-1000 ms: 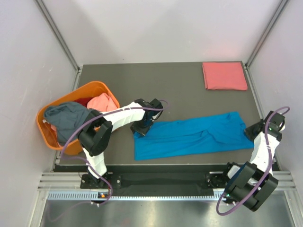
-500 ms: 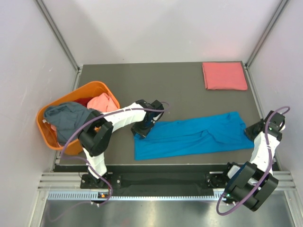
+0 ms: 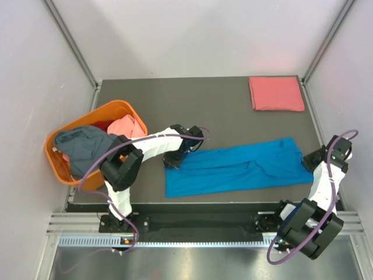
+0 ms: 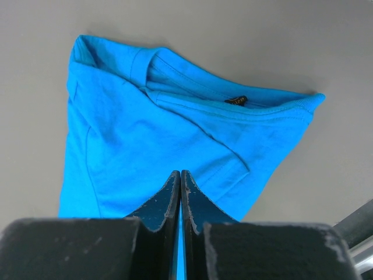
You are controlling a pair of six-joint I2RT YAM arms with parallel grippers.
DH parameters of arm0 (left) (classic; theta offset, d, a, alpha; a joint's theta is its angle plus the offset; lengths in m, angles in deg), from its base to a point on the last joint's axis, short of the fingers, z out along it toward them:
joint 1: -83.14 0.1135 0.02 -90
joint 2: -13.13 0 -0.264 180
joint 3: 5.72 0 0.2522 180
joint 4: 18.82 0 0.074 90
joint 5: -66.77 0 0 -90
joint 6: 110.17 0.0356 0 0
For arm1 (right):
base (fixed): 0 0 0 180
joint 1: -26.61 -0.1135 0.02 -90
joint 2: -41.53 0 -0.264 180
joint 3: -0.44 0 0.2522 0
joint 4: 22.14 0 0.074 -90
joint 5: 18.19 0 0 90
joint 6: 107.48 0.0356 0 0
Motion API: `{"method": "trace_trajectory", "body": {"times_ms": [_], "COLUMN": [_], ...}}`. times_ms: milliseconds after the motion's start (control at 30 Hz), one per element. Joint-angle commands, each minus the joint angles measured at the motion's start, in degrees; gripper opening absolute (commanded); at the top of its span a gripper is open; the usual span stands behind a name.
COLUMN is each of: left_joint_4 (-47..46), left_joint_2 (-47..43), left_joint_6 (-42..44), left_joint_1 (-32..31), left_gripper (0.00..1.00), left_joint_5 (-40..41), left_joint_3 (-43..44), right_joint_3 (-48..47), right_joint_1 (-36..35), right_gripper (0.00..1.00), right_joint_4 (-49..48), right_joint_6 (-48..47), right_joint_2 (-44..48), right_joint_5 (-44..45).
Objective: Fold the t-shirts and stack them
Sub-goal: Fold the tshirt
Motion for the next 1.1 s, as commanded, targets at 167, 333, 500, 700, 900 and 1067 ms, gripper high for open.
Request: {"method": "trace_trajectory", "body": {"times_ms": [167, 333, 500, 700, 900, 1067], "left_joint_4": [3.2, 0.7, -1.0, -0.3, -0.8, -1.3], "left_joint_2": [2.6, 4.7, 7.7, 11.3, 12.7, 13.4], "left_joint_6": [-1.3, -1.9, -0.6, 1.4, 1.9, 1.2], "left_joint_1": [0.4, 2.0, 5.2, 6.5, 6.8, 7.9], "left_gripper": [0.00, 0.00, 0.00, 0.00, 0.00, 0.00], "left_joint_5": [12.5, 15.1, 16.3, 13.8, 13.0, 11.1], "left_joint_3": [9.1, 13.9, 19.8, 25.1, 24.6, 25.1], "right_joint_3": [-7.0, -10.8, -17.6, -23.2, -16.9, -11.4], "right_joint_1": [-3.4, -7.7, -12.1, -13.9, -7.2, -4.3], "right_gripper": [0.00, 0.00, 0.00, 0.11, 0.16, 0.25], "right_joint_4": [-5.8, -13.0, -18.0, -4.4, 0.5, 1.0], "right_joint_6": [5.7, 8.8, 8.5, 6.6, 2.4, 1.8], "right_joint_2": [0.1, -3.7, -11.6, -14.1, -11.0, -7.9], "right_joint_5": [0.1, 1.0, -0.8, 4.5, 9.2, 10.3]}}
